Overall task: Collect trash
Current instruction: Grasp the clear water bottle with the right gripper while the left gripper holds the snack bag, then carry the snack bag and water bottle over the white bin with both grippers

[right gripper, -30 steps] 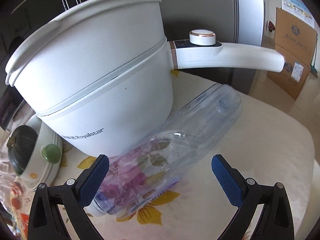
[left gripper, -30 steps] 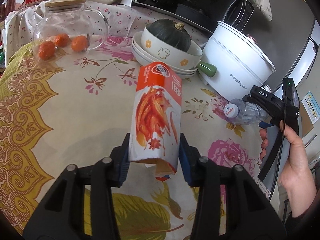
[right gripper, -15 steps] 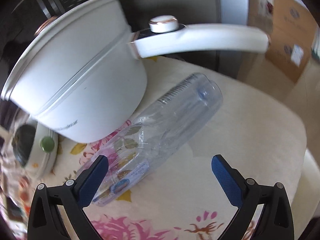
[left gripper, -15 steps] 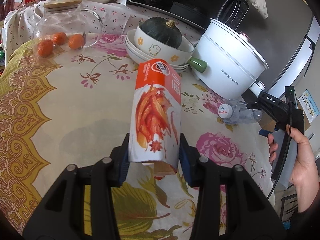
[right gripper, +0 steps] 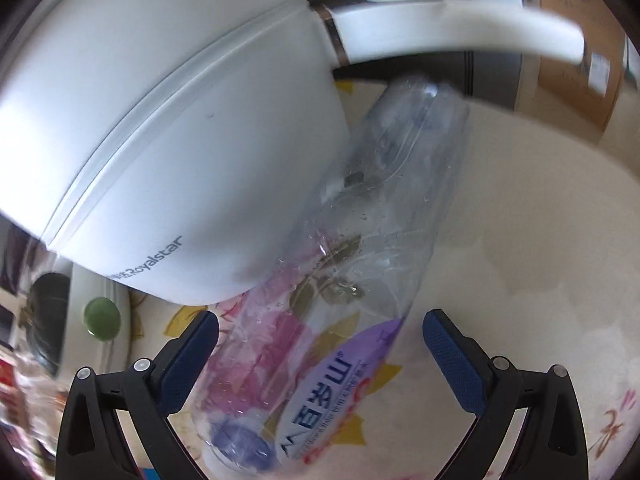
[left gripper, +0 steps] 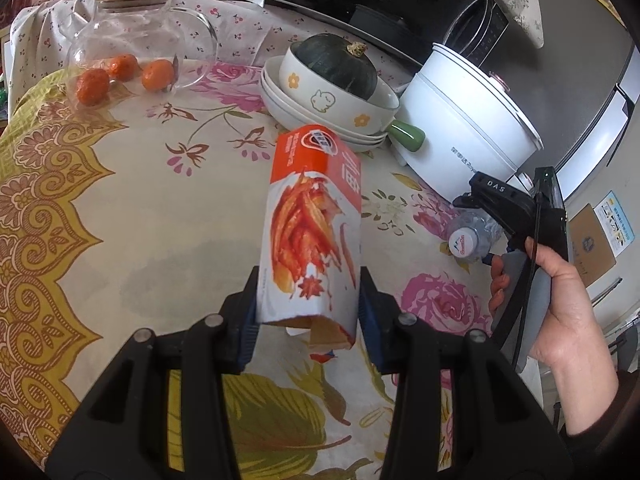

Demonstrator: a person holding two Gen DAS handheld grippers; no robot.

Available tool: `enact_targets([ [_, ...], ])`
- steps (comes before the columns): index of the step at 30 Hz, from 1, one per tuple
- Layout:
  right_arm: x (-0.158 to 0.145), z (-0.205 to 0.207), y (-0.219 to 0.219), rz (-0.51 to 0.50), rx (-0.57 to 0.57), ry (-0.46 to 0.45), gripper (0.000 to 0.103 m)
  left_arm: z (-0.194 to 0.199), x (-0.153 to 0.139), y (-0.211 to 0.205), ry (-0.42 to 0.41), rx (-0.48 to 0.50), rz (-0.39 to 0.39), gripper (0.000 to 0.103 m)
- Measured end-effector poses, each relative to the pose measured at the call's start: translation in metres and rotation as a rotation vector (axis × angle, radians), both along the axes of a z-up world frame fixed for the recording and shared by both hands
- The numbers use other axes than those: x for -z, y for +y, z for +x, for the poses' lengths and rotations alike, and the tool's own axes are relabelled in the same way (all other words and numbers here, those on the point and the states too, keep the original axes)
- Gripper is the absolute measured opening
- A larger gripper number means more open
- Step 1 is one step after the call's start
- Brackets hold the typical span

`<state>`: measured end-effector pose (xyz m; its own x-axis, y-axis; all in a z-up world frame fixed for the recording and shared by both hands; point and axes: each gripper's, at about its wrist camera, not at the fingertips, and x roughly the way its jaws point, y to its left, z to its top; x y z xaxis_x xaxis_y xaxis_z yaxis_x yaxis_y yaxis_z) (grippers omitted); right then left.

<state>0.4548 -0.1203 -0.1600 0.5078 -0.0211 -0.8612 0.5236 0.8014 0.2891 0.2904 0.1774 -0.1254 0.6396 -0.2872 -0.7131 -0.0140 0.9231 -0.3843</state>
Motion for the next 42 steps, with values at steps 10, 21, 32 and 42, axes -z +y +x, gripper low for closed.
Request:
enact_targets([
  [10,-0.002,-0.04,-0.016,-0.044,-0.15,0.01,0.071,-0.014,-0.011,-0.008,-0.008,0.014,0.035,0.044],
  [21,-0.02,-0.123,-0.053,-0.083,-0.333,0.031,0.066,-0.045,-0.042,-0.052,-0.007,0.063,0.049,0.035],
  [32,-0.052,-0.227,-0.076,-0.16,-0.459,0.039,0.066,-0.09,-0.026,-0.09,0.076,0.136,0.128,0.014],
  [42,-0.077,-0.286,-0.113,-0.155,-0.515,-0.017,0.066,-0.124,-0.048,-0.105,0.045,0.126,0.124,0.006],
])
